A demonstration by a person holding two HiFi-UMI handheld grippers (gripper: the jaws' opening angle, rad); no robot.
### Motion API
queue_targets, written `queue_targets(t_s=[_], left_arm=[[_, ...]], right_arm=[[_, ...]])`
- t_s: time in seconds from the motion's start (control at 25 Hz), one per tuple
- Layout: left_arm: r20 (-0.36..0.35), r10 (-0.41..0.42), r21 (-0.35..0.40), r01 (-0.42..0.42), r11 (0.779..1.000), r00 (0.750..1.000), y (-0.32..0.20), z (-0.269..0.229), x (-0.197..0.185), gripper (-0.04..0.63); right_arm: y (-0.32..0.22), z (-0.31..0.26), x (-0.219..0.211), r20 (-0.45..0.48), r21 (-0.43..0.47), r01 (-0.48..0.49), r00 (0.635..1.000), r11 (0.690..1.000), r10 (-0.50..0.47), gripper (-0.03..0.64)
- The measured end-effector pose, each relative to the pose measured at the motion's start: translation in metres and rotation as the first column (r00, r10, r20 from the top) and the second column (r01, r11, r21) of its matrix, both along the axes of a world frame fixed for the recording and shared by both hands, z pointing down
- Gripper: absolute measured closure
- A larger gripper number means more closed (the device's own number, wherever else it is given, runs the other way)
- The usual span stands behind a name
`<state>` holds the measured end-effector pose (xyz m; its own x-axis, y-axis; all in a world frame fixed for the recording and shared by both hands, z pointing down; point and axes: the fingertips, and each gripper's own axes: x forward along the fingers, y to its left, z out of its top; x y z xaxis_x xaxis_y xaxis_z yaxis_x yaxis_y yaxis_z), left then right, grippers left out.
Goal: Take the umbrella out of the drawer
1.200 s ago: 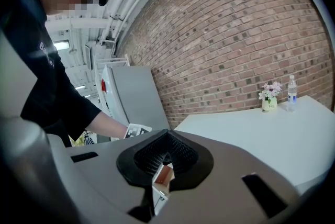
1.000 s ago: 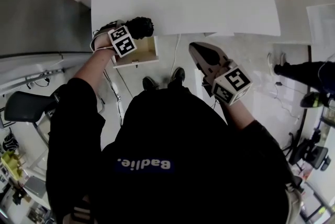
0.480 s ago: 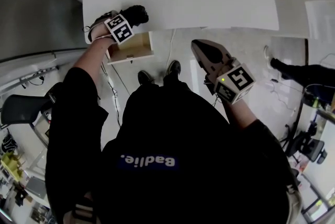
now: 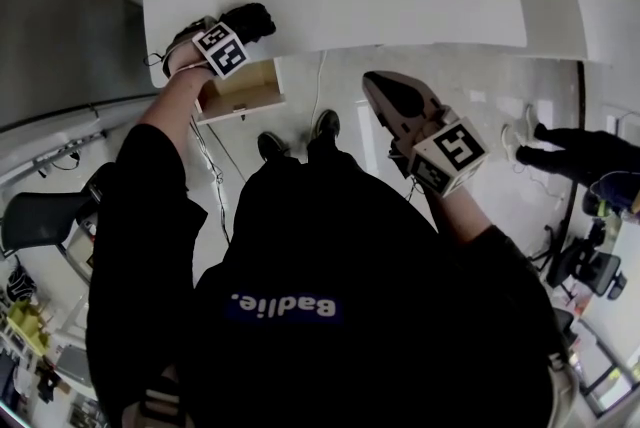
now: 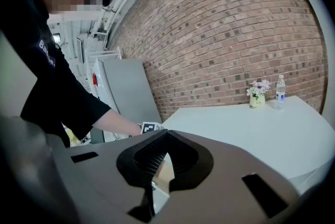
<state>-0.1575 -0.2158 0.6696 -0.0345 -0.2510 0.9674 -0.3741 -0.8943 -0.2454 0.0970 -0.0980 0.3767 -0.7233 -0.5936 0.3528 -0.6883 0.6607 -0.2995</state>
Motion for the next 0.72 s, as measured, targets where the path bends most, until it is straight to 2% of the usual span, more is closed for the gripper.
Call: queue_targets(t_s=[0.16, 0.36, 0.48, 0.6, 0.72], left_arm=[[-0.012, -0.009, 0.001, 0.009, 1.0, 1.0, 0.0, -0.003, 0.001, 0.323], [-0.047, -0.008, 0.031, 0.009, 0.999, 0.999, 0.001, -0.02, 0.001, 0.314], [-0.077, -0.01, 0.056, 0.015, 0.998, 0.997, 0.002, -0.037, 0.002, 0.311], [-0.116, -0.017, 0.083, 0.027, 0.996, 0.993, 0.006, -0.058, 0.007, 0.311], [-0.159, -0.022, 0.113, 0.04, 0.993, 0.987, 0.01, -0.077, 0.011, 0.313]], right_arm=[[0.006, 0.0, 0.0, 0.011, -0.058, -0.014, 1.0, 0.998, 0.015, 0.591], [0.001, -0.006, -0.002, 0.022, 0.015, 0.001, 1.0, 1.0, -0.001, 0.591], [0.005, -0.012, -0.006, 0.048, -0.006, 0.001, 0.999, 1.0, -0.001, 0.591], [0.008, -0.019, -0.009, 0.06, 0.027, 0.011, 0.998, 1.0, -0.013, 0.591], [0.011, -0.021, -0.015, 0.068, 0.021, 0.021, 0.997, 1.0, -0.022, 0.591]])
